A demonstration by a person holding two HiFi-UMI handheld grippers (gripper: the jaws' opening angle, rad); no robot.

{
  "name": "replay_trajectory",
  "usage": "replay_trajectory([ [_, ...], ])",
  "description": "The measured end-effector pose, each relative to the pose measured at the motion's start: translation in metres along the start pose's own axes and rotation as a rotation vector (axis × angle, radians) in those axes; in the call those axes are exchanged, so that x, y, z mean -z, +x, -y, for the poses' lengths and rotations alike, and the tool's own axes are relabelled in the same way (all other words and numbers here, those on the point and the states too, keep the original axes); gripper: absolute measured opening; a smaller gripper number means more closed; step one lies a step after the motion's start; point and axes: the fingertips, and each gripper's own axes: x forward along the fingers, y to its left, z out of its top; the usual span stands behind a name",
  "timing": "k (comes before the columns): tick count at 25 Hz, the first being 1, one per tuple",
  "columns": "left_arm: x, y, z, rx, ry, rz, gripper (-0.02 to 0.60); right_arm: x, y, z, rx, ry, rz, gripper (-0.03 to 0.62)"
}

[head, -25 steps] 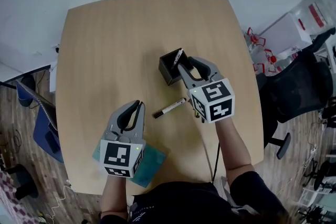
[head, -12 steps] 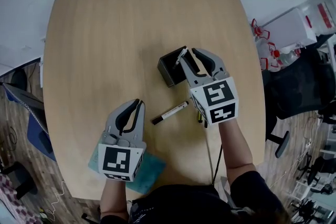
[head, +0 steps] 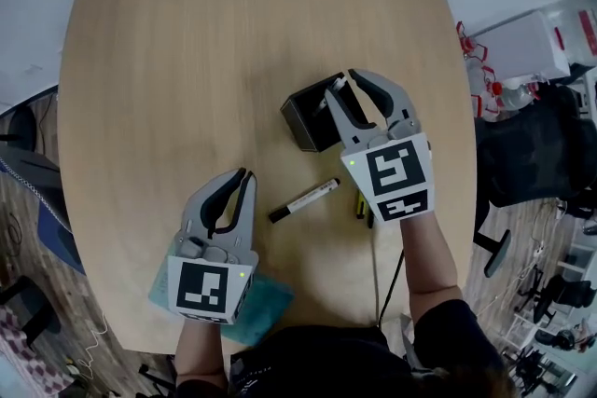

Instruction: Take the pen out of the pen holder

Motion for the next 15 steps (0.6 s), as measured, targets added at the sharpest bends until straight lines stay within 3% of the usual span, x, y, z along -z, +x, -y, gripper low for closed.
replay_trajectory([
  [15,0.011,-0.005,-0.004,0.004,-0.031,-0.019,0.031,0.000,0.001,-0.006,0.047,-0.108,-0.001,0.114],
])
